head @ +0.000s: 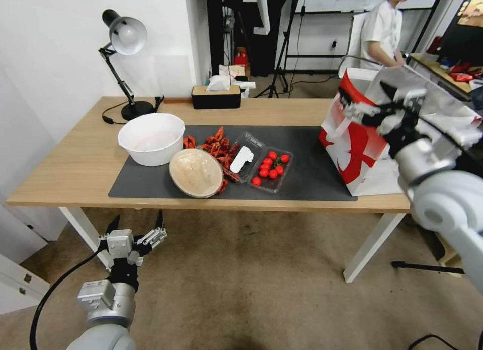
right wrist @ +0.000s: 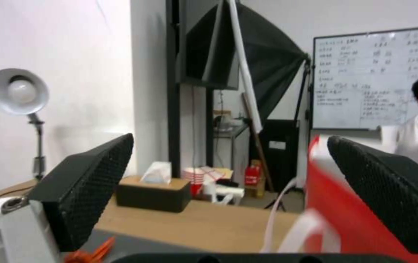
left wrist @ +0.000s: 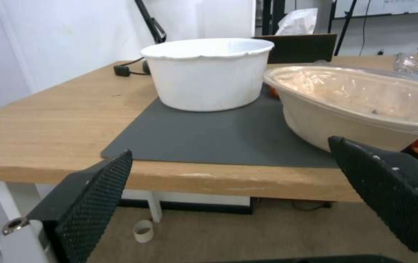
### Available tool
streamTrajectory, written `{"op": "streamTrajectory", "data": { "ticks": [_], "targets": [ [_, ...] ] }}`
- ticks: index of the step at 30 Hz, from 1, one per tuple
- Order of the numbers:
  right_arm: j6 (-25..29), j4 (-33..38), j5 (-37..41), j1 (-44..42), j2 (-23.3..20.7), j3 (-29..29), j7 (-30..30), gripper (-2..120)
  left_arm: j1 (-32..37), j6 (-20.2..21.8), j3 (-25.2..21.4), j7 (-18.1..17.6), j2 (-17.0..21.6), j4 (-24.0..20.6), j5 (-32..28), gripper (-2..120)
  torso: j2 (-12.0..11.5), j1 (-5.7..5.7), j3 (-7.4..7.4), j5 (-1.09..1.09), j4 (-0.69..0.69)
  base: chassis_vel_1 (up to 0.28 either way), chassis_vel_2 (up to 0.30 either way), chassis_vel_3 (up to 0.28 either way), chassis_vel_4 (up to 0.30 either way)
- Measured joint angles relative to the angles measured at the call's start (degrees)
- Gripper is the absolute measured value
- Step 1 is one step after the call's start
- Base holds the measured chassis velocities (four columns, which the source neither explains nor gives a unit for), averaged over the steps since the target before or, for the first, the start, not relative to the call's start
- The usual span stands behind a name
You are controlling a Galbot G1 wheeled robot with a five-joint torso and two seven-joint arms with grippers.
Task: Pick up the trash from the table and place it into the takeout bag.
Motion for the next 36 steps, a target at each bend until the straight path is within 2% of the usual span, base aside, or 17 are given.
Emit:
{"op": "streamTrajectory", "data": {
  "ticks": [2, 5, 6, 9, 18, 29, 36],
  "targets": [
    [1.4, 0.8, -0.8, -3.2, 0.7, 1.5, -0.5, 100, 0.0, 0.0, -0.1, -0.2, 0.0, 0.0, 0.0, 100, 0.0, 0.00, 0.00, 0.05, 0.00, 0.000, 0.000, 0.000, 0.000],
    [2.5, 1.8, -3.1, -7.6, 2.0, 3.8, -0.8, 100, 0.1, 0.0, -0.1, -0.6, 0.1, 0.0, 0.0, 100, 0.0, 0.00, 0.00, -0.02, 0.01, 0.000, 0.000, 0.000, 0.000],
    [2.9, 2.2, -4.4, -9.8, 2.9, 4.8, -1.1, 100, 0.2, 0.0, -0.1, -0.7, 0.2, -0.1, -0.1, 100, 0.0, 0.00, 0.00, 0.03, 0.01, 0.000, 0.000, 0.000, 0.000],
    [6.2, 3.7, -7.2, -16.7, 6.0, 7.6, -1.7, 100, 0.2, 0.0, -0.2, -0.7, 0.6, -0.1, -0.2, 100, 0.0, 0.00, 0.00, -0.01, 0.00, 0.000, 0.000, 0.000, 0.000],
    [6.6, 3.7, -14.3, -29.0, 13.3, 9.0, -3.3, 100, -0.2, 0.0, 0.0, -0.6, 1.6, 0.2, -0.9, 100, 0.0, 0.00, -0.01, -0.01, 0.00, 0.000, 0.000, 0.000, 0.000],
    [6.6, 0.9, -18.0, -35.0, 21.2, 7.6, -5.9, 100, -1.1, 0.1, 0.3, -0.4, 2.6, 0.8, -2.1, 100, 0.0, 0.00, 0.00, 0.02, 0.01, 0.000, 0.000, 0.000, 0.000],
    [6.6, -1.3, -16.7, -36.3, 23.0, 6.5, -9.4, 100, -2.5, 1.5, 0.2, 0.1, 3.1, 0.8, -3.1, 100, 0.0, -0.01, 0.00, 0.01, 0.01, 0.000, 0.000, 0.000, 0.000]
  ]
}}
